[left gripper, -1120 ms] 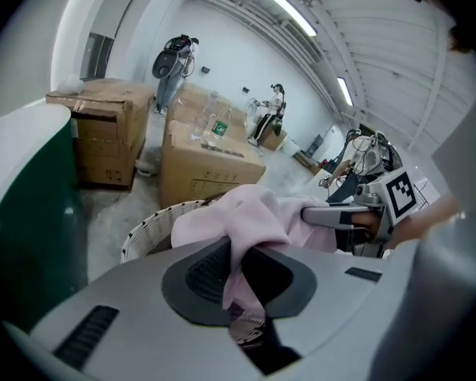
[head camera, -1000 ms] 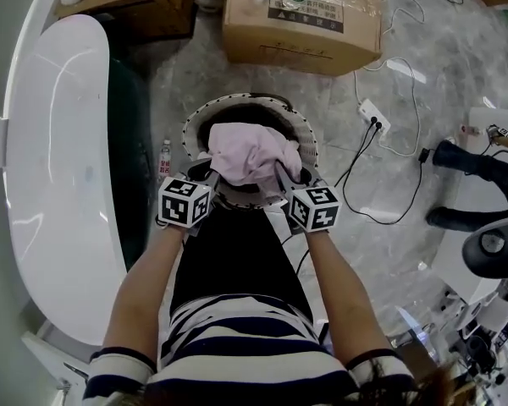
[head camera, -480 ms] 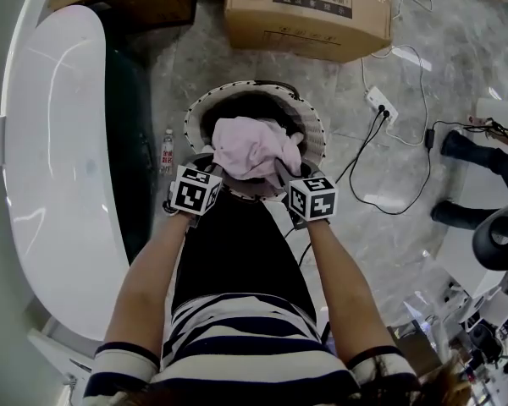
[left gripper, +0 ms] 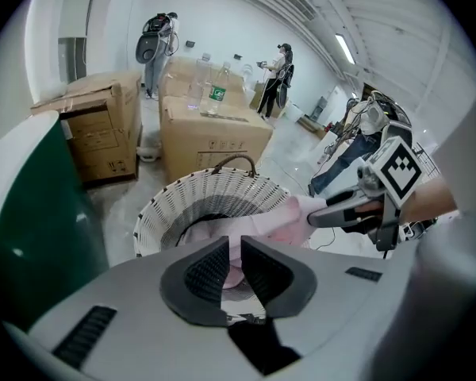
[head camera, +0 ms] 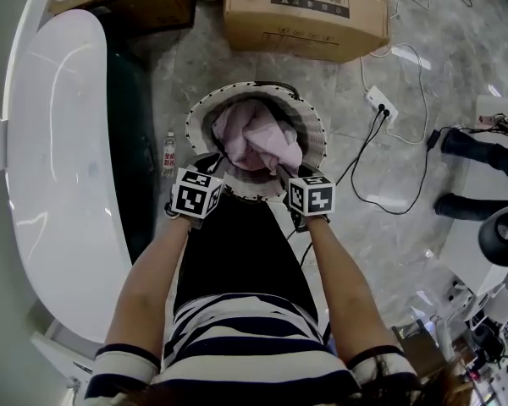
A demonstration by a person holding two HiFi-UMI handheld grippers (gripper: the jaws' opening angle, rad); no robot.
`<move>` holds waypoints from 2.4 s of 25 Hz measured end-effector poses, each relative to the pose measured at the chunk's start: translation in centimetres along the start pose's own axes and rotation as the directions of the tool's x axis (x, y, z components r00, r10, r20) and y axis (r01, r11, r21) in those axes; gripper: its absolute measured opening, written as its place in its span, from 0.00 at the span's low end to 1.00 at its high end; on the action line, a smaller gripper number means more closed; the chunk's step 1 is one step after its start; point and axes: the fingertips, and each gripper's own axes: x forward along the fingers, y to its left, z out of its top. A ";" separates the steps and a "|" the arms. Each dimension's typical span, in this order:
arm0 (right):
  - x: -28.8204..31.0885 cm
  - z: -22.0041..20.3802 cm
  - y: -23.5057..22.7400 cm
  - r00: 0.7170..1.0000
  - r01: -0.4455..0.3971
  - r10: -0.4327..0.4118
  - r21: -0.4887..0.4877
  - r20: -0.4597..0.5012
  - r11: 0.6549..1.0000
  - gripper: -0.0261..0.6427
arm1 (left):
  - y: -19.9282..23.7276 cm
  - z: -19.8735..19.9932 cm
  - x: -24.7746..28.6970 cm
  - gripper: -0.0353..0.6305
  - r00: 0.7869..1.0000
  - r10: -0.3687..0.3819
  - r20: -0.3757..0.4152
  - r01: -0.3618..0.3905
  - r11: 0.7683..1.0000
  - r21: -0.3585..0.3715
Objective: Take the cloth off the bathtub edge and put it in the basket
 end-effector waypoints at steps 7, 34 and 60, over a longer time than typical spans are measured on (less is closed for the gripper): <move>-0.4 -2.8 -1.2 0.987 0.107 -0.114 -0.067 -0.111 0.992 0.30 | -1.1 0.2 -0.6 0.13 1.000 -0.021 0.008 0.021 1.000 0.019; -9.9 0.9 3.5 0.974 0.163 -0.157 -0.024 0.166 0.986 0.10 | -5.2 0.6 -8.1 0.13 0.987 -0.096 0.132 0.108 0.990 -0.087; -13.1 0.1 7.4 0.966 0.126 -0.115 -0.032 0.230 0.991 0.08 | -5.4 0.9 -12.2 0.11 0.979 -0.090 0.182 0.102 0.993 -0.063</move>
